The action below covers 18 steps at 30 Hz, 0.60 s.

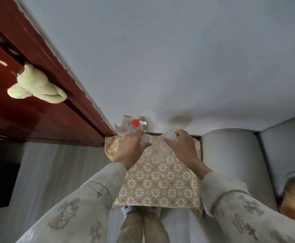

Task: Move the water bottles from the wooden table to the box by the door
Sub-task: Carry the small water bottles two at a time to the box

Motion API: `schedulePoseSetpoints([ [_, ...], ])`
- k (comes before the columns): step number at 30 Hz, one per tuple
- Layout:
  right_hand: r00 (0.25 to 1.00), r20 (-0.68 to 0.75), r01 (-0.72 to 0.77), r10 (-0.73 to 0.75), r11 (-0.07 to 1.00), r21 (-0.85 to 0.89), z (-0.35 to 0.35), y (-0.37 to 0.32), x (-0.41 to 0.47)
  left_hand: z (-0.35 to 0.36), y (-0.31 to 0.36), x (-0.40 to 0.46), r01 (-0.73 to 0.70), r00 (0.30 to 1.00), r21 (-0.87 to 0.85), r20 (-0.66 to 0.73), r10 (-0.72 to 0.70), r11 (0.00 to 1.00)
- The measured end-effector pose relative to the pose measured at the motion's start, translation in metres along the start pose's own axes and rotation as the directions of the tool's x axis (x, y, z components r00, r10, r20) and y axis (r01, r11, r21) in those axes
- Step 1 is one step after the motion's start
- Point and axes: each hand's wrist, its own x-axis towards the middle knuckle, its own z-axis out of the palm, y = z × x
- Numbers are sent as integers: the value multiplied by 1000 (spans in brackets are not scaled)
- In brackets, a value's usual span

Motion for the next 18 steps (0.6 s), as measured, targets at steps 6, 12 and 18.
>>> schedulePoseSetpoints([
  [6, 995, 21, -96, 95, 993, 65, 29, 16, 57, 35, -2, 59, 41, 998, -71, -52, -44, 997],
  [12, 992, 48, -121, 116, 986, 116, 44, 20, 87, 52, -4, 90, 43, 990, -48, -132, -49, 998],
  [18, 980, 71, -198, 188, 967, 161, 50, 24, 105, 63, -2, 104, 73, 988, -51, -135, -80, 996],
])
